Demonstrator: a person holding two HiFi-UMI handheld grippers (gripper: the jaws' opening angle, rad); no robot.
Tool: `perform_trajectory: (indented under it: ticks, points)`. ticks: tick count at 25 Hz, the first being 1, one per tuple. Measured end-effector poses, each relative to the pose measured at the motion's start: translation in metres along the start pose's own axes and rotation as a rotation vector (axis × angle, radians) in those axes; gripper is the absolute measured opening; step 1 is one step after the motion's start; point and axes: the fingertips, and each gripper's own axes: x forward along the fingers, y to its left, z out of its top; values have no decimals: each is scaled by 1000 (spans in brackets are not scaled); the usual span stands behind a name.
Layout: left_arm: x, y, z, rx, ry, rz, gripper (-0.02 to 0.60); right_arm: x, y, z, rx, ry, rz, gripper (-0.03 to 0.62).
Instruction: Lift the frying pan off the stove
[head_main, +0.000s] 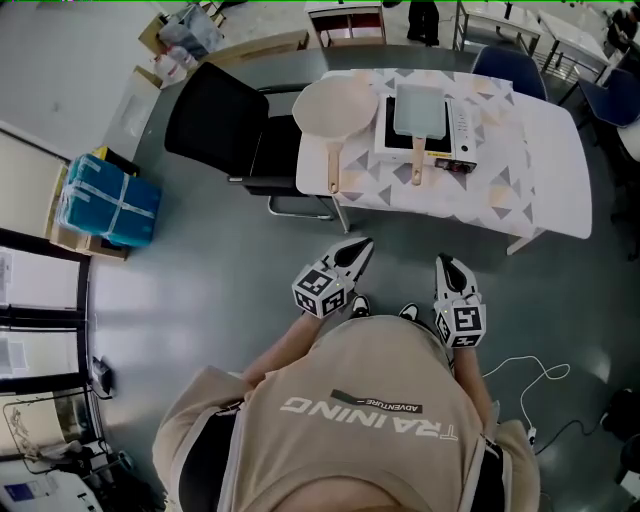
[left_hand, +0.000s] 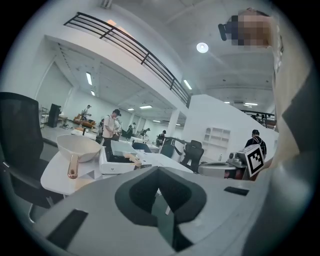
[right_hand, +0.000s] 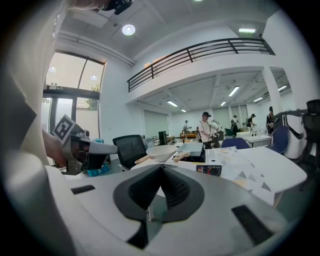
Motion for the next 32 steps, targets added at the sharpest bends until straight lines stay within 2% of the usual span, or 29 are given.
perform_trajectory:
  ticks: [6,10,15,21,26,32]
  points:
    - [7,2,-11,-86,-12,67,0,-2,-14,-4,-7,7,46,-2]
    - [11,4,-22,-116,-16,122,0,0,-29,-18,-13,31,76,-2]
    - [15,3,-30,-112,25,142,0,-2,-45,-18,9,30,75,-2]
    - [34,5,-25,-75,54,111,0,8,-59,-27,115,28,44,-2]
    - [45,21,-20,-68,58,96,0,32,-50,-17,80,36,58,-2]
    - [63,44,-4,-45,62,25,0,65,-43,0,36,35,42,-2]
